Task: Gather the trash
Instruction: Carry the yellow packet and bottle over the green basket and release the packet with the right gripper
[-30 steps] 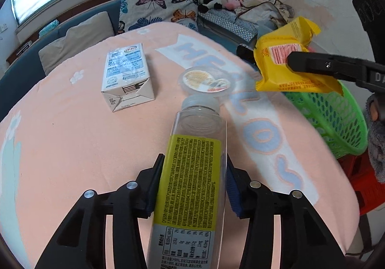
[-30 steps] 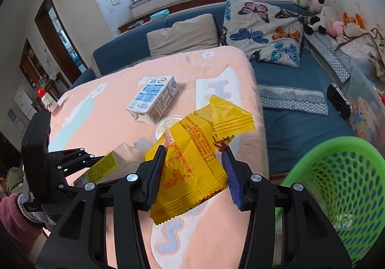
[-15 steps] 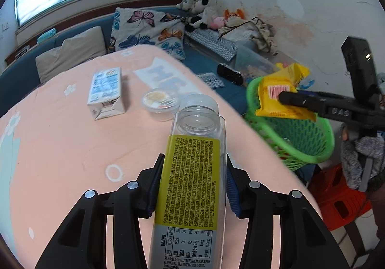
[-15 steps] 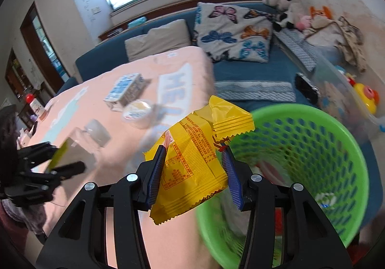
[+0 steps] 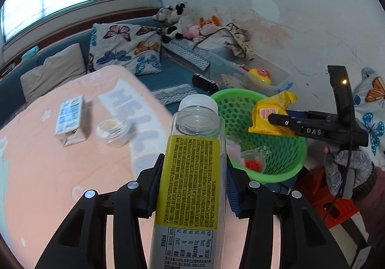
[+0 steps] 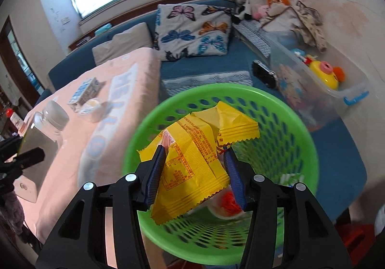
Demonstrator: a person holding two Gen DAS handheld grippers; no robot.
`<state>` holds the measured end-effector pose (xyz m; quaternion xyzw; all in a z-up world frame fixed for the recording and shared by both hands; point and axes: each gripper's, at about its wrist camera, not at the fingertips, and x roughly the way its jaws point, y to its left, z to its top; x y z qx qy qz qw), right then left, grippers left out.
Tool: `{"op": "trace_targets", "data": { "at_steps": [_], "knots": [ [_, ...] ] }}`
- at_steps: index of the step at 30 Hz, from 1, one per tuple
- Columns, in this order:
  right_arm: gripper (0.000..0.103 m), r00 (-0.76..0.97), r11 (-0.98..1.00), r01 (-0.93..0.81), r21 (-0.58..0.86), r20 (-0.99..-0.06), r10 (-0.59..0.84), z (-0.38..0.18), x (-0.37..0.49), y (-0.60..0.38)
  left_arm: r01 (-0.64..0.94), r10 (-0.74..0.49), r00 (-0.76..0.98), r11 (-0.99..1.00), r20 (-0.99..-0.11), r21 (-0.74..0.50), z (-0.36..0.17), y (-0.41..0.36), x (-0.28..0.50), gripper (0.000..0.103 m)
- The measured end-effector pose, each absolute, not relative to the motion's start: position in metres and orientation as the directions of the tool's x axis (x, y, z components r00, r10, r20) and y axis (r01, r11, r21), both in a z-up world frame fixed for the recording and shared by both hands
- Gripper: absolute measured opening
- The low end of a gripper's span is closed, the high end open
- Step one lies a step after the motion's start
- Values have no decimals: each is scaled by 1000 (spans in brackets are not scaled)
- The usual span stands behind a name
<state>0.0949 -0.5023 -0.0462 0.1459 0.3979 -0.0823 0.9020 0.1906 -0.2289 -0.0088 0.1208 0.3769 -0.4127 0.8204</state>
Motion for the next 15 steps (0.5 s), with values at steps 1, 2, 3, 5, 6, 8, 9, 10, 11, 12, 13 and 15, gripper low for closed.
{"op": "trace_targets", "data": {
  "at_steps": [1,2,3,5,6,8,9,10,11,12,13,15],
  "knots": [
    [53,668,942,272,196,-743,-38,-47,93,-506,773,-591,371,623,-716,-114,-7,-235,189,44],
    [54,666,940,279,196,-745,-42,-48,90,-509,778,-595,369,618,-714,-113,-6,-241,188,44],
    [56,664,937,285,201,-747,-42,-49,88,-514,781,-597,367,615,-713,-113,-5,-244,187,44],
    [61,664,933,298,202,-746,-50,-49,85,-520,788,-605,359,605,-711,-118,-3,-255,186,44],
    [63,665,931,304,202,-745,-56,-49,83,-523,790,-606,357,602,-711,-117,-2,-259,186,44],
    [67,667,927,314,205,-742,-62,-48,79,-528,796,-609,350,593,-712,-117,-2,-270,185,44],
    [69,669,925,320,207,-740,-65,-47,76,-531,800,-613,344,588,-711,-120,-1,-275,185,44],
    [69,670,923,323,209,-739,-67,-47,74,-533,802,-615,342,585,-711,-120,0,-280,184,44],
    [70,671,922,325,211,-739,-67,-47,73,-536,805,-616,339,582,-711,-120,0,-284,184,44],
    [71,672,920,329,214,-738,-69,-47,70,-538,807,-618,336,578,-710,-121,0,-289,182,44],
    [71,672,918,332,216,-737,-69,-46,67,-541,811,-622,331,572,-710,-123,0,-294,182,44],
    [71,676,917,331,222,-734,-66,-45,63,-543,817,-627,320,562,-711,-128,0,-307,179,44]
  ]
}}
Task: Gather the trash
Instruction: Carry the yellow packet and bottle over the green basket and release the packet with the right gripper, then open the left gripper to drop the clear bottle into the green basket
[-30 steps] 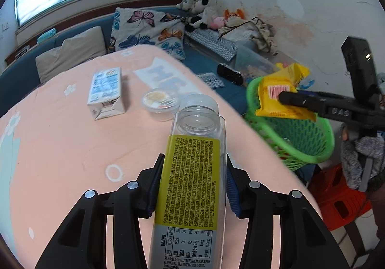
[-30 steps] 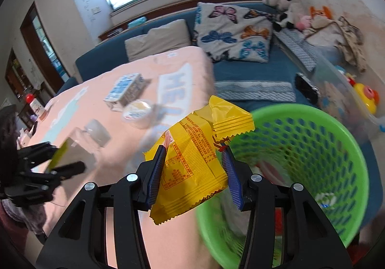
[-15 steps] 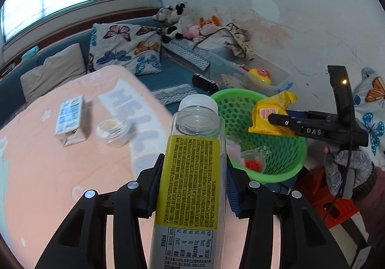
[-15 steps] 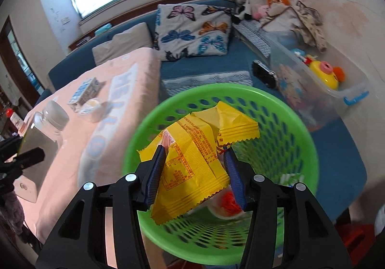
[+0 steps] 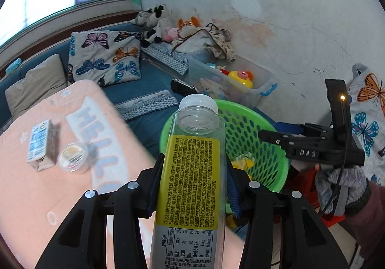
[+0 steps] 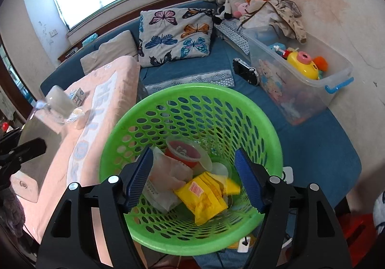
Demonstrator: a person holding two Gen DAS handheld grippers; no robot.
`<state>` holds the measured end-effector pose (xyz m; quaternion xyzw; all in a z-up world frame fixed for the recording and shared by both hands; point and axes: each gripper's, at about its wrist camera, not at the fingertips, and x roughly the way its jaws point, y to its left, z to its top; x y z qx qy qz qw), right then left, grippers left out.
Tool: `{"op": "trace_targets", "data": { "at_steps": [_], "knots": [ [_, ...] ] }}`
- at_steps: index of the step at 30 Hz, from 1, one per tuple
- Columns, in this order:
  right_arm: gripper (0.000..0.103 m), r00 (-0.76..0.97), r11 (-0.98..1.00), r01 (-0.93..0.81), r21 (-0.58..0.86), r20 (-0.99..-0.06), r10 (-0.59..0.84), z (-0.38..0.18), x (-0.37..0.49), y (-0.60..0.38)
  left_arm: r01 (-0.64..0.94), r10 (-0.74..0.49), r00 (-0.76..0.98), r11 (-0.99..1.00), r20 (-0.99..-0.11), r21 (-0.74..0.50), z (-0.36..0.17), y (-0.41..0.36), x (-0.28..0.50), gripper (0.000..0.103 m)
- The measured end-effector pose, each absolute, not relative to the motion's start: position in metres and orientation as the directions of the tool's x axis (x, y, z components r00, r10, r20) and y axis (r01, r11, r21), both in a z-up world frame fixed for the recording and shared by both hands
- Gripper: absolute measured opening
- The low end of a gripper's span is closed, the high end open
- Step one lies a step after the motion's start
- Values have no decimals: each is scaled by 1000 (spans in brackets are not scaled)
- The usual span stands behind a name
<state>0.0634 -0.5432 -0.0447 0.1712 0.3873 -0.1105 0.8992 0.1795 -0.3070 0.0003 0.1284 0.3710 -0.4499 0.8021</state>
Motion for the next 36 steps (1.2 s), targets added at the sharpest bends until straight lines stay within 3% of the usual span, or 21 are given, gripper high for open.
{"op": "trace_targets", "data": {
  "at_steps": [20,21,23,28,36],
  "knots": [
    [76,721,897,363,253,-686,-98,-30,10,-570,838,-614,207,513,-762,-186,-33,-401,162,45],
    [76,723,896,363,257,-684,-97,-30,8,-571,839,-615,210,513,-760,-183,-33,-402,161,47],
    [76,726,893,366,261,-681,-98,-30,5,-571,840,-625,210,509,-752,-189,-31,-402,158,63],
    [76,731,898,353,264,-676,-89,-26,4,-565,846,-625,231,508,-746,-164,-24,-394,153,68],
    [76,756,926,282,251,-652,-54,-10,18,-538,807,-607,312,575,-731,-134,-8,-344,168,68]
  ]
}}
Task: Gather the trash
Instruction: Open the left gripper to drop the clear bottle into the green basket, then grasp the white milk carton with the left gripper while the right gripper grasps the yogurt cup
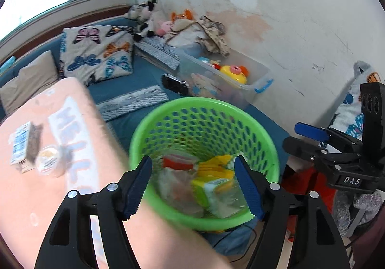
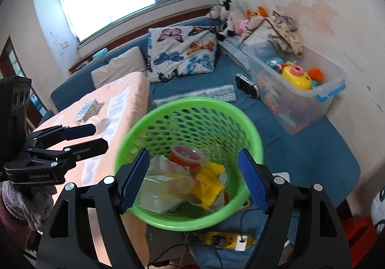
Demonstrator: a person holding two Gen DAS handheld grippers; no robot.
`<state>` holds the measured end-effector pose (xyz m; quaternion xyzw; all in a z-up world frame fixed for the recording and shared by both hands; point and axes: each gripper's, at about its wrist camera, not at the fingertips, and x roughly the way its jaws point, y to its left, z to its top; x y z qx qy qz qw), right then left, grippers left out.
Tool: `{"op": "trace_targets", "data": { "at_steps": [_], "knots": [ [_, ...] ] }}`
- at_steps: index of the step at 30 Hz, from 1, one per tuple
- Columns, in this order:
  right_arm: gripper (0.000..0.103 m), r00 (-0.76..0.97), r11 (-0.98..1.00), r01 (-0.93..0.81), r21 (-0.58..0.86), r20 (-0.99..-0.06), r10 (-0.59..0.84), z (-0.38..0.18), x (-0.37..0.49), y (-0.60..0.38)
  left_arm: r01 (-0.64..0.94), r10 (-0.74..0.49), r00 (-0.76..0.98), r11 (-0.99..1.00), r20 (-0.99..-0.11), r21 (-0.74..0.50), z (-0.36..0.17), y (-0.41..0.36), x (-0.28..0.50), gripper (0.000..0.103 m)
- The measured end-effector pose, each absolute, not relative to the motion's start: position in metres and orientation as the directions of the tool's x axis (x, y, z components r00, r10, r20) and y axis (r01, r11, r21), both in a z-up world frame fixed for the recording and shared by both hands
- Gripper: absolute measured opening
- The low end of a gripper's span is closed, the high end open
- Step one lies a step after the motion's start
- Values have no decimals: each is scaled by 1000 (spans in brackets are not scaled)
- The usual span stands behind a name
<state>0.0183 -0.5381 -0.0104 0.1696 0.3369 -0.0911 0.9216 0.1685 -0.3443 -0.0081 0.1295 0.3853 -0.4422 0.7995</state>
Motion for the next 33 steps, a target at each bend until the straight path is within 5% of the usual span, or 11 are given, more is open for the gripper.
{"op": "trace_targets", "data": {
  "at_steps": [33],
  "knots": [
    [77,742,968,-105,230,-629,230,28,160,-359,457,-375,560,883,-739,-101,3,-127,304,69]
  ]
}}
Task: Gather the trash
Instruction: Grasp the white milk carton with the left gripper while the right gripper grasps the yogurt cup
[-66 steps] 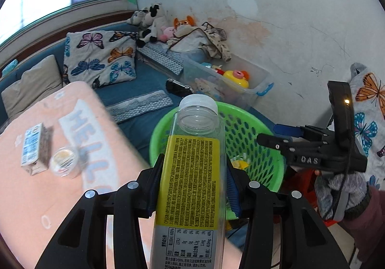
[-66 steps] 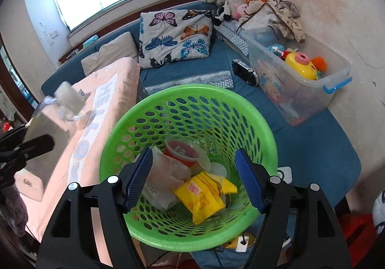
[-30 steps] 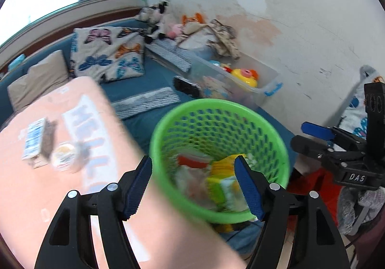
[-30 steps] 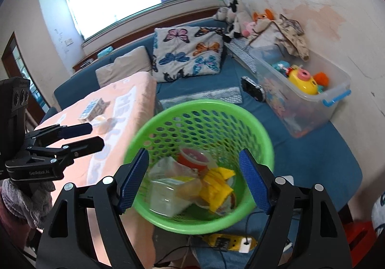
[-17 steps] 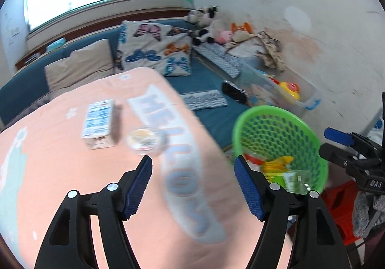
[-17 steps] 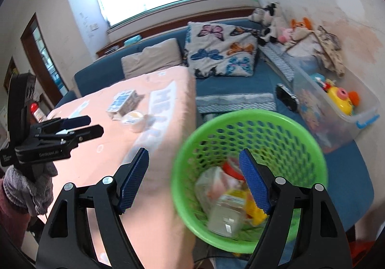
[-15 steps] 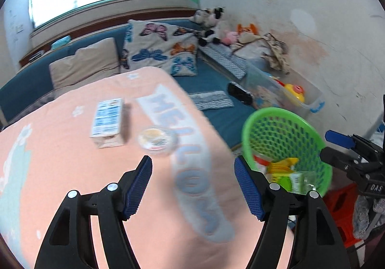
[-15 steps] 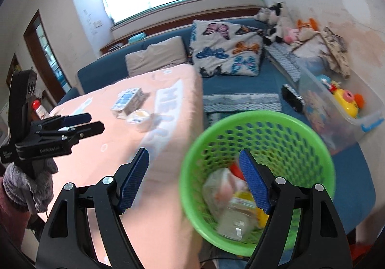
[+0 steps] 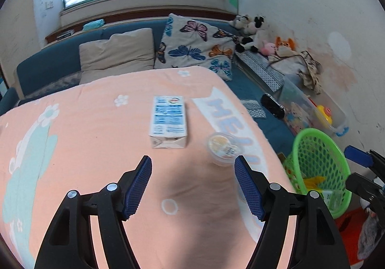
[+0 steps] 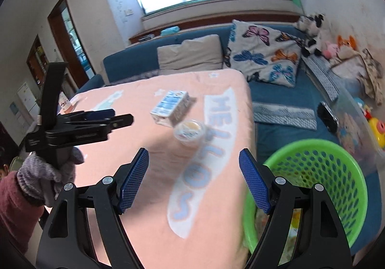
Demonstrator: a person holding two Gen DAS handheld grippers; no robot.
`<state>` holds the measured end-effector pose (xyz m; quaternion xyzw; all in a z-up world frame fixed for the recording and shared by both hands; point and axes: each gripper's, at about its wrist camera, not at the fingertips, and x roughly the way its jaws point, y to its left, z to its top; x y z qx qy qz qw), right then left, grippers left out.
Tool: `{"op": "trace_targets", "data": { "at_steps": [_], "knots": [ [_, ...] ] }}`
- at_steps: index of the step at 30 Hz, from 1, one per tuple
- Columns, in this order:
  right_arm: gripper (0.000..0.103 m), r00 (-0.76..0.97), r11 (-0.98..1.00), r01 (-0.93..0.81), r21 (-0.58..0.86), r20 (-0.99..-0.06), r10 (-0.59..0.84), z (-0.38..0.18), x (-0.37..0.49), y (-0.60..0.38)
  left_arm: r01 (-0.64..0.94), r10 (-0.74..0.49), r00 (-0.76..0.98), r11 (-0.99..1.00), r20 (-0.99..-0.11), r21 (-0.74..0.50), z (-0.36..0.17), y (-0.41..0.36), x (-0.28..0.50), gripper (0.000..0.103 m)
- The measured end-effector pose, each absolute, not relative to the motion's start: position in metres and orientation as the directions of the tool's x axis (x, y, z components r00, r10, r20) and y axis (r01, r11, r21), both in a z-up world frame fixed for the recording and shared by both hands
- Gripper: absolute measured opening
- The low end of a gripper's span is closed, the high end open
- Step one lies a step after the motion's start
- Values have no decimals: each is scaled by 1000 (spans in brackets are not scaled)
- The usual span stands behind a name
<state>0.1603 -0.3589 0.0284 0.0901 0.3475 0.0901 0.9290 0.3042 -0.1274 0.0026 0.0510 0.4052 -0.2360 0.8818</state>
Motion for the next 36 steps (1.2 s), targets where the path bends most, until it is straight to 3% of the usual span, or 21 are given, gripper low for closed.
{"op": "trace_targets", "data": {
  "at_steps": [11,24,36],
  "knots": [
    [78,684,973,-149,178,-692,232,-6,228,-327,417,-357,559,901,-748,-117,-3,-116,348,69],
    [89,611,974,-194,113,-763,210,-64,293,-300,400,-360,530,905,-768,-148,-23,-122,400,72],
    [88,586,977,-173,121,-785,201,-94,319,-306,407,-359,483,900,-799,-159,-52,-147,428,80]
  ]
}}
